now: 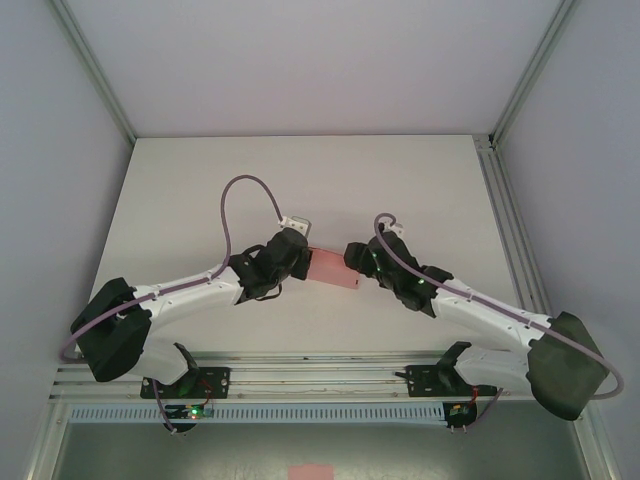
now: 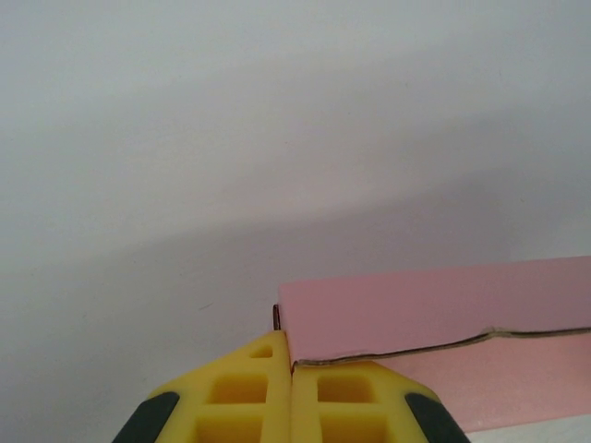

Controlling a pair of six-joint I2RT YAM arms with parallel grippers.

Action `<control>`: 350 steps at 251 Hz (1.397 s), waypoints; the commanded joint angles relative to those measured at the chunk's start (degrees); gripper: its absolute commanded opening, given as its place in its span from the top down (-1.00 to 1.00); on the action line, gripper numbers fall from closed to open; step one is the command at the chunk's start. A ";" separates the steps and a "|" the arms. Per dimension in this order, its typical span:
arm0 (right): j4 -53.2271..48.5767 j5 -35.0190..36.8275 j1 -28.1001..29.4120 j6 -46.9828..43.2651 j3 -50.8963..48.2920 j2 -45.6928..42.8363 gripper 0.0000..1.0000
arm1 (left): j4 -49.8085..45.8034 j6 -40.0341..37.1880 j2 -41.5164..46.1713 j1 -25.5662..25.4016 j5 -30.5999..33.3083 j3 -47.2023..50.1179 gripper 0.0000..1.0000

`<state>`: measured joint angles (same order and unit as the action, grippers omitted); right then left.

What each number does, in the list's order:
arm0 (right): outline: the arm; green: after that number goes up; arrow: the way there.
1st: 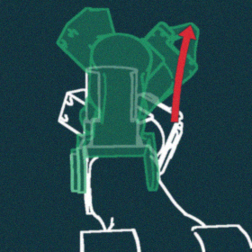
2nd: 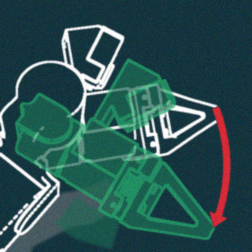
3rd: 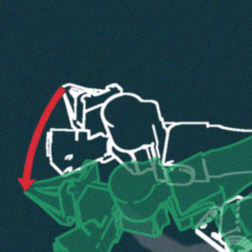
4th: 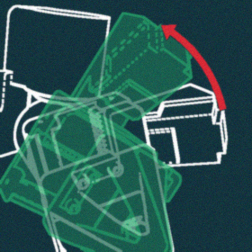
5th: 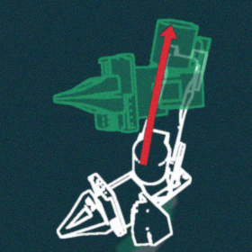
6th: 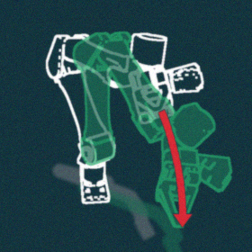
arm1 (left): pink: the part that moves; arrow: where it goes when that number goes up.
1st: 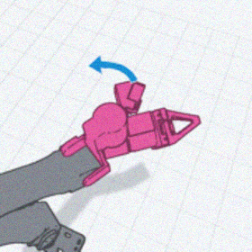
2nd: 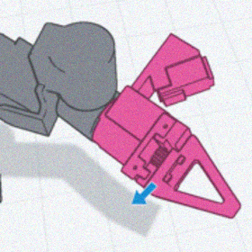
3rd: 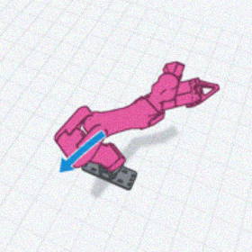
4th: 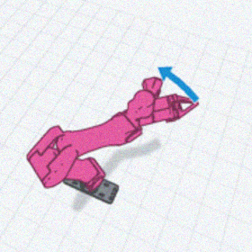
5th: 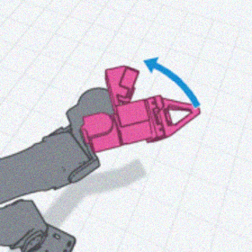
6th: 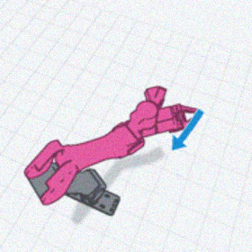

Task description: Assemble paper box

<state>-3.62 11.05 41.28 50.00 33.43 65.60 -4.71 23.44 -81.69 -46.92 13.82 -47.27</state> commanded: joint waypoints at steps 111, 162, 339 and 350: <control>-9.39 0.55 0.43 7.57 -12.51 2.33 0.20 | -18.32 2.24 5.12 -1.25 -8.41 -2.09 0.30; -9.18 0.56 0.48 7.83 -12.60 3.66 0.52 | -21.21 10.58 7.07 0.77 -11.87 -6.29 -0.71; -7.81 -0.06 0.82 7.92 -13.97 4.33 0.70 | 9.80 30.64 3.44 13.00 -33.07 12.01 -0.61; -7.38 -0.05 0.91 7.92 -14.41 3.95 0.70 | 11.23 31.53 3.04 13.10 -32.69 13.66 -0.43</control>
<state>8.03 12.80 41.87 58.30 25.65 65.04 1.80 51.42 -76.07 -34.37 -18.61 -37.93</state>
